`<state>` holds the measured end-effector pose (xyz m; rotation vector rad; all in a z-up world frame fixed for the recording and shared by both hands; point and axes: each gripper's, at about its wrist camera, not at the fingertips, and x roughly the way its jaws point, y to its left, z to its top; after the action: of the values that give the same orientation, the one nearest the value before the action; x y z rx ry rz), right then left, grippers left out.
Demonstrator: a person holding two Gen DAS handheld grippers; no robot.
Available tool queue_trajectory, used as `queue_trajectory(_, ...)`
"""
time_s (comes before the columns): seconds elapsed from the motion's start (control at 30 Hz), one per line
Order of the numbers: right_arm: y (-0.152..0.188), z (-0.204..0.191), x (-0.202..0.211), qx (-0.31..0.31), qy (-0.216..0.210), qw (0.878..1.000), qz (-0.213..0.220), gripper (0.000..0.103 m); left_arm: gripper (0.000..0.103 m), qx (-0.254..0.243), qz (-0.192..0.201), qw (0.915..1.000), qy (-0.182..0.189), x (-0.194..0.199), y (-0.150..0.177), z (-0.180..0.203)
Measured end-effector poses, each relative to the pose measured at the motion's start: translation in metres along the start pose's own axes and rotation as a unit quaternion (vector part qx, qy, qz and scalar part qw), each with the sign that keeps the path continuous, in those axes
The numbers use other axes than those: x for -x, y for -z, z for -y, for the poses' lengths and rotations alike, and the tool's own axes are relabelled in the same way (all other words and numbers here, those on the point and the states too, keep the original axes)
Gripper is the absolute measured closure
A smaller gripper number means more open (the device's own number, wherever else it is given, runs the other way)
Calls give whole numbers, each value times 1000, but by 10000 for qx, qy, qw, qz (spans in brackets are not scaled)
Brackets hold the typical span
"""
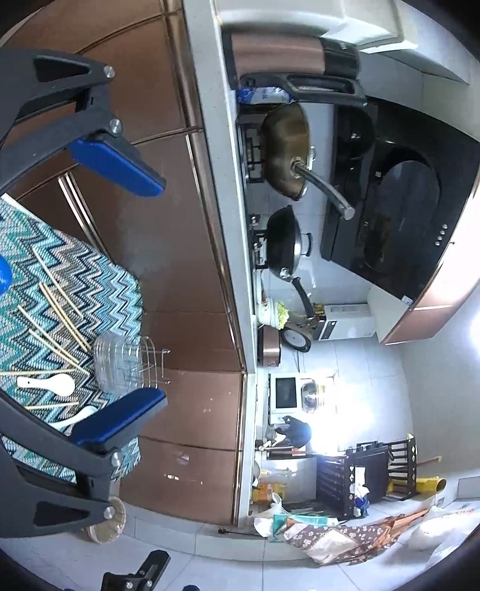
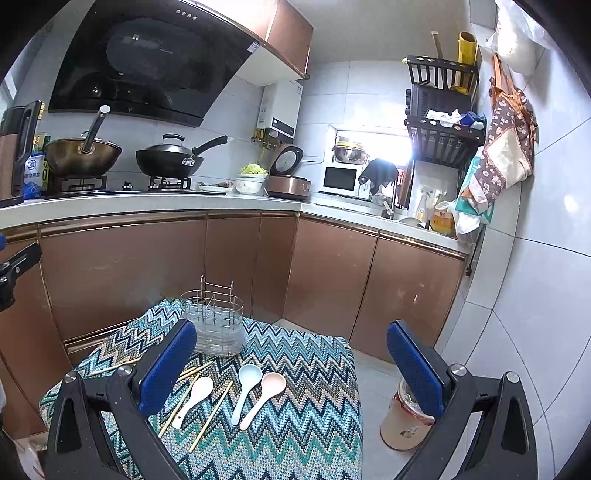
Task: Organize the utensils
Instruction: 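Move both tools down toward the chopsticks and spoons on the cloth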
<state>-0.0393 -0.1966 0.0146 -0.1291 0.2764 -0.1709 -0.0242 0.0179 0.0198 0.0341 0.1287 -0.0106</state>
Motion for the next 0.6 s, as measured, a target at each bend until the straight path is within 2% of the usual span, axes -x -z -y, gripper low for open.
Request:
queue_trajectory(0.33,0,2,-2,-41,-121,9998,145,0,0,-214,267,9979,-542,2,-4,8)
queue_trajectory(0.6,0,10,-3,-209,-279,9984,437,0,0,-335,223,9969,-674,-8,-5,9)
